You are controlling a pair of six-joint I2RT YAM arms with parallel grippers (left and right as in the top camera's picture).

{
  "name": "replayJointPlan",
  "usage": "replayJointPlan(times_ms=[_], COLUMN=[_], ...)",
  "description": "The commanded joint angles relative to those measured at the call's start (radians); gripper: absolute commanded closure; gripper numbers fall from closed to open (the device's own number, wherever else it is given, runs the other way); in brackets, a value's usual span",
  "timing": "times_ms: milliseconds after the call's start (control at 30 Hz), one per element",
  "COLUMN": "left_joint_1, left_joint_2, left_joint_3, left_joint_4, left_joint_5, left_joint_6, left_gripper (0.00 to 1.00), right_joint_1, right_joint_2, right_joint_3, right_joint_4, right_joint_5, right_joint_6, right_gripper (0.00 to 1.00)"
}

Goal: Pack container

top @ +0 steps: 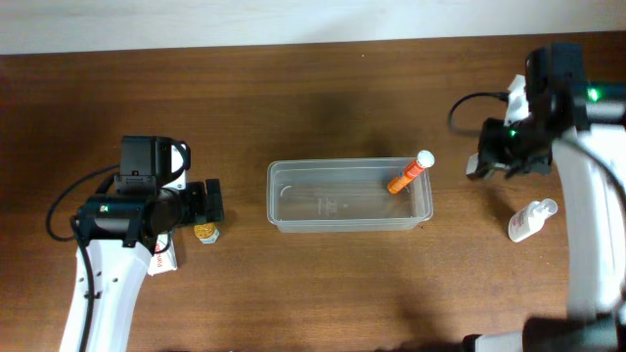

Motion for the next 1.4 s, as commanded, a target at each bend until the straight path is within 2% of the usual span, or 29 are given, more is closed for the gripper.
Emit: replayJointPlan(times_ms=[0, 133, 267, 533, 767, 833, 867, 1033, 1167, 1267, 1333, 1367], left_joint_1=[0.003, 0.003, 0.003, 0.003, 0.003, 0.003, 0.003, 0.003, 0.003, 0.003, 0.003, 0.003], left_joint_2=[0.003, 0.003, 0.003, 0.003, 0.003, 0.003, 0.003, 0.003, 0.003, 0.003, 0.003, 0.003], left_joint_3=[0.015, 0.015, 0.015, 0.015, 0.015, 0.015, 0.015, 0.015, 0.015, 0.015, 0.015, 0.015], left_joint_4=[0.000, 0.000, 0.000, -0.002, -0.002, -0.002, -0.002, -0.004, -0.005, -0.005, -0.005, -0.004], left_joint_5=[0.008, 0.008, 0.008, 0.008, 0.008, 0.008, 0.008, 0.008, 0.008, 0.008, 0.008, 0.008], left_joint_6=[-0.005, -0.005, -0.005, -0.005, -0.005, -0.005, -0.005, -0.005, -0.005, -0.005, -0.005, -0.005], left_gripper=[0.01, 0.01, 0.01, 0.01, 0.01, 0.01, 0.01, 0.01, 0.01, 0.01, 0.01, 0.01], right_joint_1=[0.109, 0.213, 0.294, 0.315, 0.315, 0.315, 0.315, 0.315, 0.298, 0.218, 0.125, 0.032], right_joint_2=[-0.058, -0.062, -0.062, -0.024, 0.012, 0.012, 0.012, -0.014, -0.118, -0.190, -0.228, -0.247], right_joint_3=[-0.004, -0.069, -0.235, -0.487, -0.563, -0.563, -0.563, -0.529, -0.366, -0.267, -0.223, -0.216], right_joint_4=[-0.023, -0.006, 0.138, 0.373, 0.455, 0.458, 0.458, 0.442, 0.343, 0.290, 0.259, 0.250], right_joint_5=[-0.001, 0.021, 0.023, 0.057, 0.071, 0.071, 0.071, 0.087, 0.173, 0.196, 0.196, 0.190], right_joint_6=[0.009, 0.072, 0.094, 0.125, 0.126, 0.125, 0.125, 0.125, 0.143, 0.152, 0.151, 0.142], right_gripper=[0.86, 0.86, 0.86, 0.86, 0.85, 0.66, 0.61, 0.58, 0.53, 0.40, 0.33, 0.26])
